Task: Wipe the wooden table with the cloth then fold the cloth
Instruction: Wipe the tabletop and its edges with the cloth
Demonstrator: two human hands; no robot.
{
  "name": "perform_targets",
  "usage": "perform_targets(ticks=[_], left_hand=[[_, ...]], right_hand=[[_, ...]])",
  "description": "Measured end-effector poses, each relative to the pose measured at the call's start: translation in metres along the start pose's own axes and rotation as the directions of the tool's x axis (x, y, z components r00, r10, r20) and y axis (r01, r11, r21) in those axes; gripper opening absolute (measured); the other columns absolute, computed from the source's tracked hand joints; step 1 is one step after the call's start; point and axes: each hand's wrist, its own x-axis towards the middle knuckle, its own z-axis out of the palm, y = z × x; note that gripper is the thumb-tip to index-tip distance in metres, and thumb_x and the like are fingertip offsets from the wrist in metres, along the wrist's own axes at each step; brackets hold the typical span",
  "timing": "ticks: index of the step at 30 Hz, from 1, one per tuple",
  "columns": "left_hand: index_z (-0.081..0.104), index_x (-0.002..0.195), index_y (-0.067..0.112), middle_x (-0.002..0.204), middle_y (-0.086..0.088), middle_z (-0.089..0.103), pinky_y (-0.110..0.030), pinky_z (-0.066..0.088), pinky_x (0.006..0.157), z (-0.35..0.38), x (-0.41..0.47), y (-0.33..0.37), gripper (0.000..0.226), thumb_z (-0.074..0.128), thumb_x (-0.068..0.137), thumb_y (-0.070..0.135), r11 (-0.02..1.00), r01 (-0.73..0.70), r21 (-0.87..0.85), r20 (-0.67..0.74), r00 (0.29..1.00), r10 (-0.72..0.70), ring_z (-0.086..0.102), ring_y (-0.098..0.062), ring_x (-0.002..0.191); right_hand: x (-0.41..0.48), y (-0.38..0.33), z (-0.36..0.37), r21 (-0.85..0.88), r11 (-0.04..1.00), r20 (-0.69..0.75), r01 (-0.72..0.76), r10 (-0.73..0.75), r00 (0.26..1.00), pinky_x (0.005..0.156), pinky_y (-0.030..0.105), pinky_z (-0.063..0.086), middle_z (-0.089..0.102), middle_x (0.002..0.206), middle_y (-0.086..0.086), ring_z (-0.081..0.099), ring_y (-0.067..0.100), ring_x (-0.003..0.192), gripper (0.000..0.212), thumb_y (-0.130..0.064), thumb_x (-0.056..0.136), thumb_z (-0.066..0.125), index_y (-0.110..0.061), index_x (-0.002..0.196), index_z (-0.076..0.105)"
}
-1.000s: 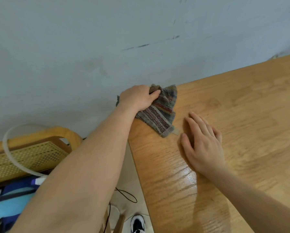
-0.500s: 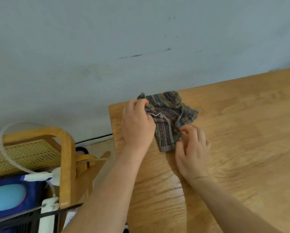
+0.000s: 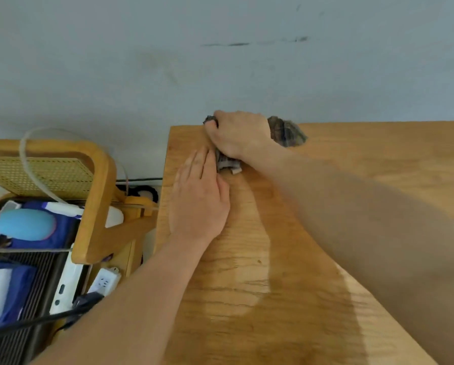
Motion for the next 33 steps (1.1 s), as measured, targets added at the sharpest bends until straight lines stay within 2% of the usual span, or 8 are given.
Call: perform_targets(ticks=[2, 4, 10, 17, 20, 26, 31, 33], left_hand=[[0.035, 0.146, 0.008, 0.151, -0.009, 0.038, -0.04, 0.025, 0.117, -0.002, 0.003, 0.001, 0.056, 0.021, 0.097, 0.032, 1.0, 0.003, -0.005, 0.008, 1.0, -0.003, 0.031, -0.022, 0.141], [0.035, 0.146, 0.009, 0.152, -0.008, 0.037, -0.04, 0.026, 0.116, -0.003, 0.001, 0.002, 0.056, 0.022, 0.097, 0.032, 1.0, -0.001, -0.003, 0.017, 1.0, 0.001, 0.03, -0.022, 0.142], [0.032, 0.147, 0.01, 0.153, -0.01, 0.034, -0.044, 0.026, 0.116, -0.003, 0.002, 0.002, 0.053, 0.026, 0.099, 0.031, 0.999, -0.011, 0.05, 0.044, 0.999, 0.009, 0.028, -0.024, 0.143], [0.034, 0.146, 0.009, 0.151, -0.012, 0.036, -0.043, 0.027, 0.116, -0.003, 0.0, 0.002, 0.051, 0.028, 0.099, 0.028, 0.998, -0.022, 0.056, 0.029, 0.999, 0.021, 0.031, -0.026, 0.141], [0.033, 0.147, 0.011, 0.153, -0.01, 0.035, -0.04, 0.023, 0.117, -0.006, 0.001, 0.001, 0.051, 0.031, 0.099, 0.029, 0.999, -0.013, 0.042, 0.036, 0.999, 0.011, 0.029, -0.024, 0.142], [0.027, 0.15, 0.015, 0.156, -0.008, 0.028, -0.041, 0.019, 0.118, -0.007, 0.001, 0.003, 0.054, 0.027, 0.099, 0.033, 0.998, -0.011, 0.055, 0.088, 0.996, 0.006, 0.023, -0.024, 0.145], [0.004, 0.153, 0.014, 0.161, -0.009, 0.001, -0.044, 0.008, 0.12, -0.012, 0.0, 0.039, 0.061, 0.015, 0.098, 0.038, 0.992, 0.084, 0.098, 0.191, 0.976, -0.101, 0.0, -0.024, 0.149], [-0.004, 0.152, 0.015, 0.16, -0.007, -0.01, -0.046, 0.003, 0.12, 0.0, -0.005, 0.093, 0.062, 0.012, 0.098, 0.042, 1.0, -0.023, 0.016, 0.223, 0.975, 0.019, -0.009, -0.023, 0.148]], right_hand=[[0.004, 0.002, -0.003, -0.019, 0.999, 0.003, 0.032, -0.032, 0.999, 0.068, 0.037, 0.035, 0.067, 0.101, 0.008, 0.056, 0.03, 0.083, 0.044, -0.046, 0.098, 0.026, -0.018, 0.104, 0.059], [-0.011, 0.031, -0.01, -0.056, 0.997, -0.022, 0.046, -0.047, 0.999, 0.069, 0.038, 0.036, 0.067, 0.101, 0.012, 0.06, 0.032, 0.089, 0.044, -0.048, 0.099, 0.026, -0.018, 0.103, 0.059], [-0.044, 0.139, -0.045, -0.132, 0.963, -0.005, -0.236, 0.237, 0.971, 0.068, 0.037, 0.036, 0.066, 0.096, 0.017, 0.056, 0.033, 0.083, 0.053, -0.049, 0.096, 0.023, -0.014, 0.088, 0.062], [-0.006, 0.029, -0.007, -0.066, 0.997, -0.011, -0.034, 0.033, 0.999, 0.065, 0.035, 0.037, 0.067, 0.103, 0.01, 0.061, 0.031, 0.089, 0.05, -0.044, 0.1, 0.023, -0.016, 0.097, 0.065], [-0.01, 0.05, -0.012, -0.049, 0.999, -0.025, -0.004, 0.002, 1.0, 0.07, 0.037, 0.038, 0.068, 0.105, 0.011, 0.062, 0.032, 0.096, 0.052, -0.05, 0.1, 0.023, -0.018, 0.099, 0.064], [-0.062, 0.178, -0.038, -0.108, 0.957, -0.154, -0.268, 0.25, 0.956, 0.075, 0.041, 0.032, 0.066, 0.083, 0.011, 0.059, 0.032, 0.081, 0.05, -0.048, 0.098, 0.024, -0.018, 0.078, 0.059], [-0.056, 0.171, -0.031, -0.114, 0.945, -0.192, -0.307, 0.283, 0.94, 0.079, 0.042, 0.03, 0.054, 0.066, 0.003, 0.052, 0.029, 0.071, 0.047, -0.04, 0.096, 0.023, -0.018, 0.067, 0.053], [-0.057, 0.176, -0.031, -0.11, 0.947, -0.191, -0.302, 0.278, 0.941, 0.079, 0.042, 0.03, 0.056, 0.069, 0.003, 0.051, 0.028, 0.072, 0.047, -0.04, 0.096, 0.023, -0.017, 0.071, 0.055]])
